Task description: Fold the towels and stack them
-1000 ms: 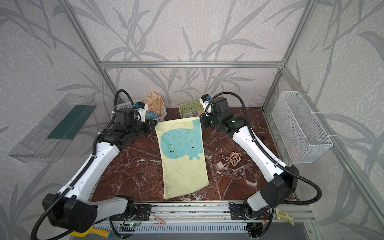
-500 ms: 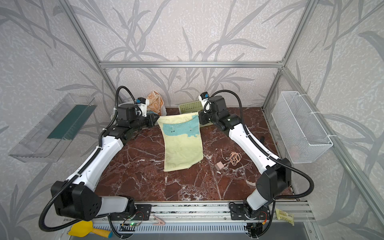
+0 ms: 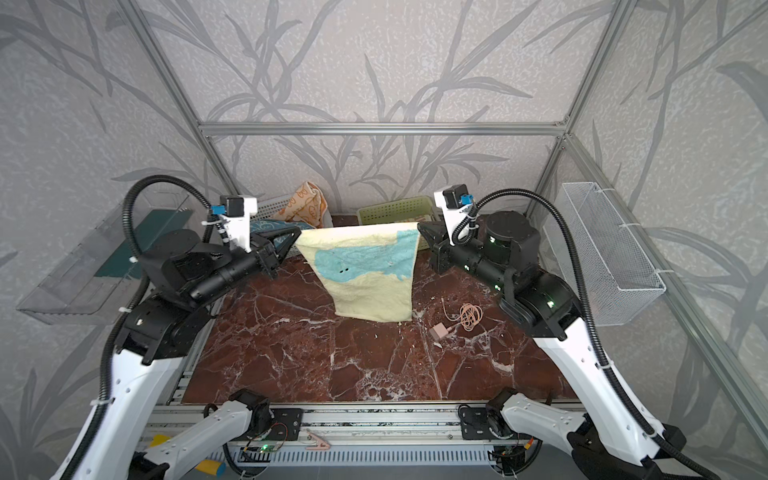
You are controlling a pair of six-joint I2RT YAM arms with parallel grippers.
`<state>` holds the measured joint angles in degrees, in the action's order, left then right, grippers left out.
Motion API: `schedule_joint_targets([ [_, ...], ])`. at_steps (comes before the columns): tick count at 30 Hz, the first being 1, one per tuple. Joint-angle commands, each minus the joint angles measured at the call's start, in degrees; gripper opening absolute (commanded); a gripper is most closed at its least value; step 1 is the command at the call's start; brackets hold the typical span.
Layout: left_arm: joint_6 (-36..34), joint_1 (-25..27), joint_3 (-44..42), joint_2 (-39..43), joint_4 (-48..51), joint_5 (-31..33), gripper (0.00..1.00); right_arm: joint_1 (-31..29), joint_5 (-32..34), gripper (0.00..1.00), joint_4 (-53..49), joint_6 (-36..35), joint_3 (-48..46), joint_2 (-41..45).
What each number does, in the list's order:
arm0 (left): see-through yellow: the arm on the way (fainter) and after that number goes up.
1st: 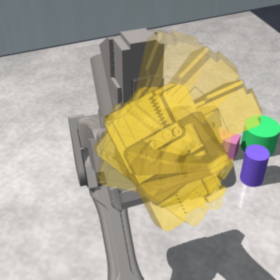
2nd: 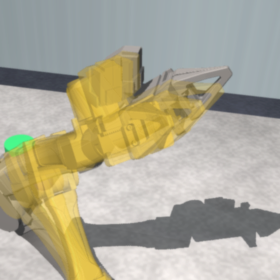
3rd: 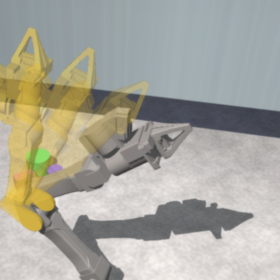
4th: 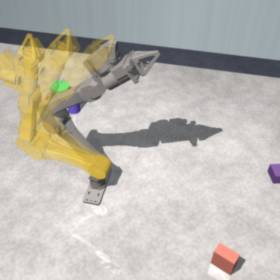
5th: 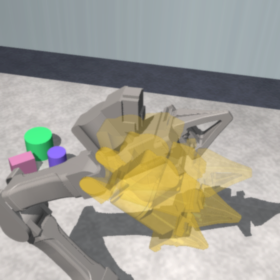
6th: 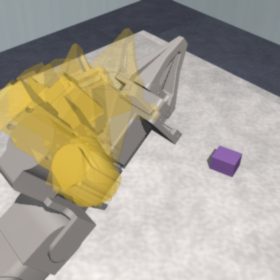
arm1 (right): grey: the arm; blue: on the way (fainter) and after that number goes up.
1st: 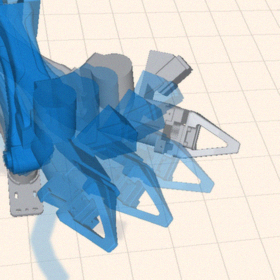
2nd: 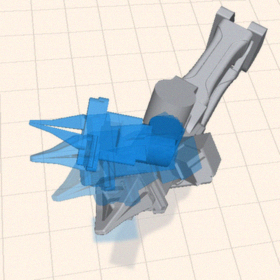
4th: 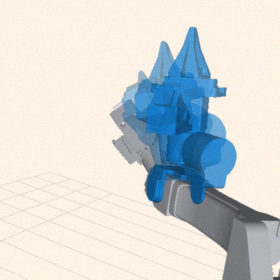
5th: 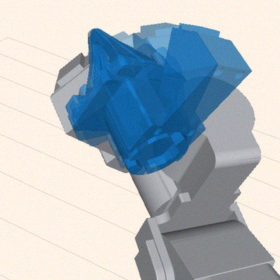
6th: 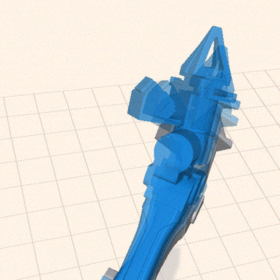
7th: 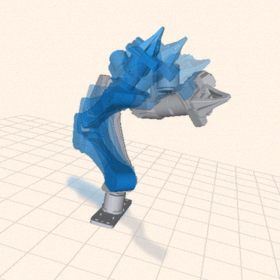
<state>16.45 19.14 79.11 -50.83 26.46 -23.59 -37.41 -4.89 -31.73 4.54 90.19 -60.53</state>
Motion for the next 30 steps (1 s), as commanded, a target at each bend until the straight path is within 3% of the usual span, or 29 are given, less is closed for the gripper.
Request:
schedule_joint_targets([
  [1,2.3,1.1,1.7,3.6,4.5,1.7,0.0,-4.4,6.4,0.0,-5.3,-1.3,2.6,4.5],
  [9,4.1,1.2,5.3,5.3,9.4,1.8,0.0,-6.4,9.2,0.0,-15.0,0.0,10.4,4.6],
  [14,2.5,0.9,5.8,-1.0,16.2,7.9,0.0,-5.8,12.8,0.0,-18.3,-1.1,11.7,-2.4],
  [16,2.3,0.3,3.9,-4.0,15.7,7.2,0.0,-2.0,10.6,0.0,-19.2,-0.6,11.5,-6.8],
  [20,3.5,-3.4,-3.8,-9.0,7.9,3.8,0.0,8.7,-3.8,0.0,-10.9,2.6,3.8,-13.8],
  [25,3.1,-8.5,-13.1,-16.6,-4.7,2.4,0.0,11.9,-7.4,0.0,3.3,2.6,-4.6,-23.7],
  [30,0.2,-9.8,-16.9,-25.6,-14.9,1.0,0.0,12.7,-8.0,0.0,11.7,1.4,-6.2,-32.6],
])
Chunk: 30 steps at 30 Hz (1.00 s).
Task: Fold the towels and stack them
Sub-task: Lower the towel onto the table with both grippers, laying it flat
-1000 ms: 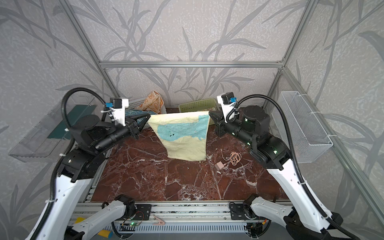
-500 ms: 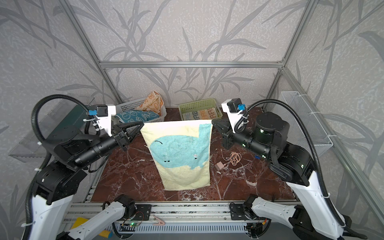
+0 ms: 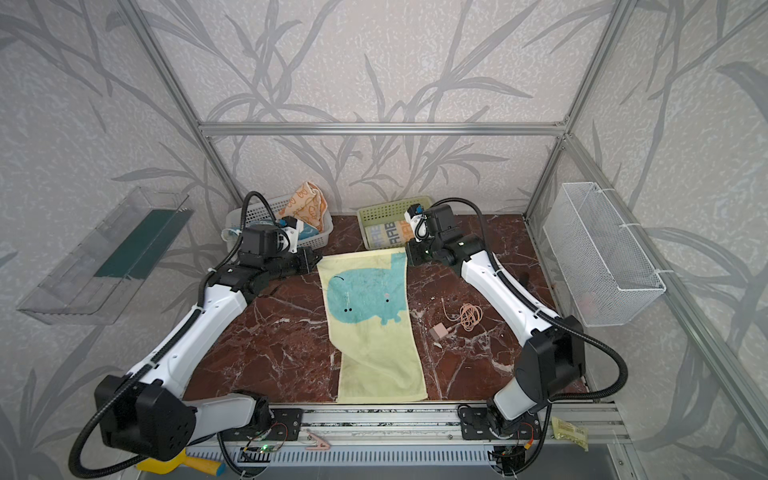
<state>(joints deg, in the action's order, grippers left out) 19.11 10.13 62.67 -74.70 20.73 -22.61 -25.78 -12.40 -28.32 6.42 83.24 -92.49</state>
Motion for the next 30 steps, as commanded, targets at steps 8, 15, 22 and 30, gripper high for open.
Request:
schedule_joint_targets([
  [8,-3.8,-1.4,-1.8,-7.6,-17.3,-3.8,0.0,1.7,-1.3,0.0,12.2,-1.7,1.4,-6.8],
  [15,-2.4,-1.4,-7.0,-3.3,-15.7,-4.6,0.0,1.9,-3.8,0.0,11.9,-2.1,-3.3,-2.9],
  [22,3.6,-1.4,-20.3,3.9,-16.6,-4.6,0.0,1.9,-6.6,0.0,13.2,1.7,-16.0,3.4],
  [30,8.0,-1.3,-28.0,11.1,-17.3,-5.0,0.0,2.1,-10.4,0.0,12.0,4.8,-21.2,6.4],
])
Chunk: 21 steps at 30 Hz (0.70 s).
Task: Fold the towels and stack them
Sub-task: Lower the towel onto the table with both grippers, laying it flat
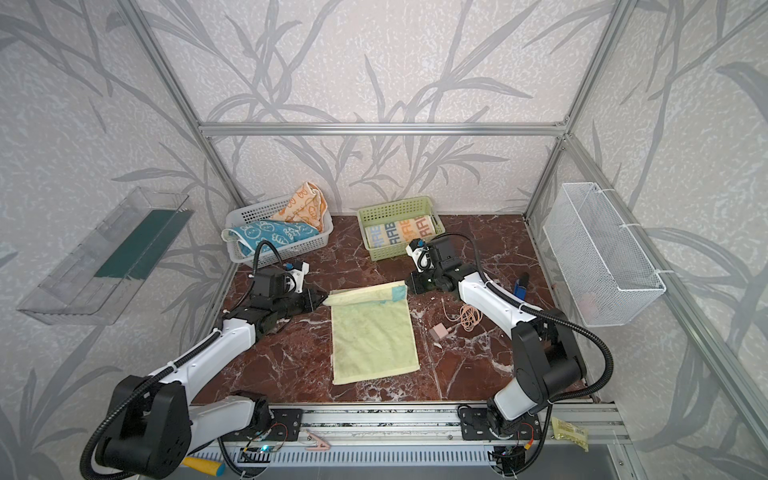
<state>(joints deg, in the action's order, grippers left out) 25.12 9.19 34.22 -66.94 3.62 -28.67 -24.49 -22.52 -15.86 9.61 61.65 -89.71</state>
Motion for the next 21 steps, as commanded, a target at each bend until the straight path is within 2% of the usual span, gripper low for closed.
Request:
schedule_joint_targets([
  [1,1.7,-0.4,1.0,4.7,1.2,1.0,0.0,0.8,-0.3,0.0,-1.5,1.8,0.8,4.6],
  [5,-0.7,-0.1,4.5,9.5,10.0,1.4,0.0,0.7,-0.7,0.0,-5.9,2.5,1.5,8.9],
  [9,0.9,1.2,2.6,13.7,13.6,1.7,0.0,0.7,-2.0,0.0,-8.8,3.9,-1.3,12.4],
  [15,9.3,5.7,-10.3,16.4,6.8,3.5,0.0,0.7,-3.4,0.0,-5.9,7.7,-12.9,15.1],
  [17,10.2,7.8,-13.2,16.1,6.2,5.7,0.0,0.7,-4.2,0.0,-3.6,9.1,-16.8,14.8],
  [21,11.2,8.1,-16.3,15.0,4.8,7.4,0.0,0.7,-6.2,0.0,-0.6,10.9,-21.2,11.6],
])
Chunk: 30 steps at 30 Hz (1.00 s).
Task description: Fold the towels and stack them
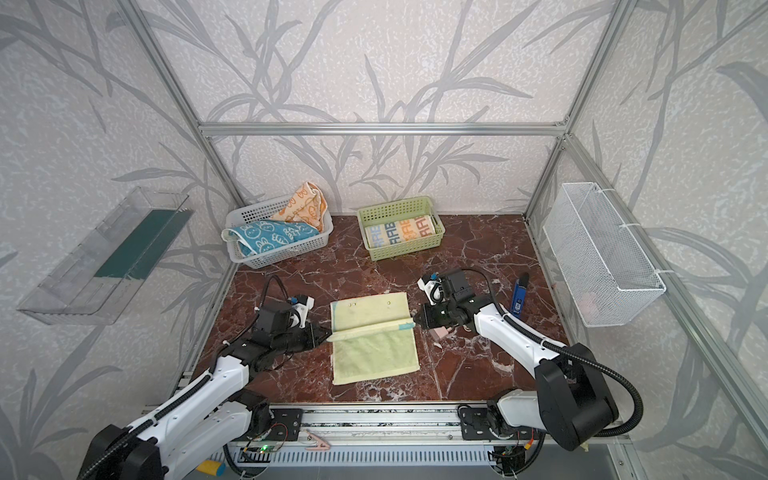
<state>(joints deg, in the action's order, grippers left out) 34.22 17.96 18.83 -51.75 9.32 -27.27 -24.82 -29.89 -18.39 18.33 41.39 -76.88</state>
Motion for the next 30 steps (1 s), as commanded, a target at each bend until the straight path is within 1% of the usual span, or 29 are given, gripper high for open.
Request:
schedule_joint_targets([
  [1,2.3,-0.7,-1.1,-0.6,-1.2,6.2,0.0,1.0,0.3,0.0,1.8,2.2,-1.0,-2.3],
  [4,2.0,-0.6,-0.4,-1.9,-1.5,6.1,0.0,0.9,-1.4,0.0,2.1,2.8,-0.8,-3.2],
  [7,1.6,-0.7,1.7,-2.5,0.0,5.6,0.0,0.9,-0.6,0.0,0.1,2.1,0.2,-1.5],
  [12,1.0,-0.1,5.3,0.1,4.9,5.8,0.0,1.0,0.8,0.0,-5.4,0.0,2.5,1.7],
  [15,1.6,1.5,5.8,2.1,7.2,6.5,0.0,0.9,0.7,0.0,-7.7,-0.2,3.1,3.1],
  [20,4.0,3.3,2.5,4.7,8.0,7.1,0.0,0.9,1.7,0.0,-8.0,0.1,1.0,5.2],
  [26,7.0,4.6,-1.7,8.8,8.1,7.5,0.0,1.0,0.9,0.0,-8.2,0.3,-1.1,4.1],
  [30,8.9,4.8,-4.9,9.1,6.2,6.7,0.0,1.0,1.2,0.0,-7.9,0.4,-2.3,2.2],
])
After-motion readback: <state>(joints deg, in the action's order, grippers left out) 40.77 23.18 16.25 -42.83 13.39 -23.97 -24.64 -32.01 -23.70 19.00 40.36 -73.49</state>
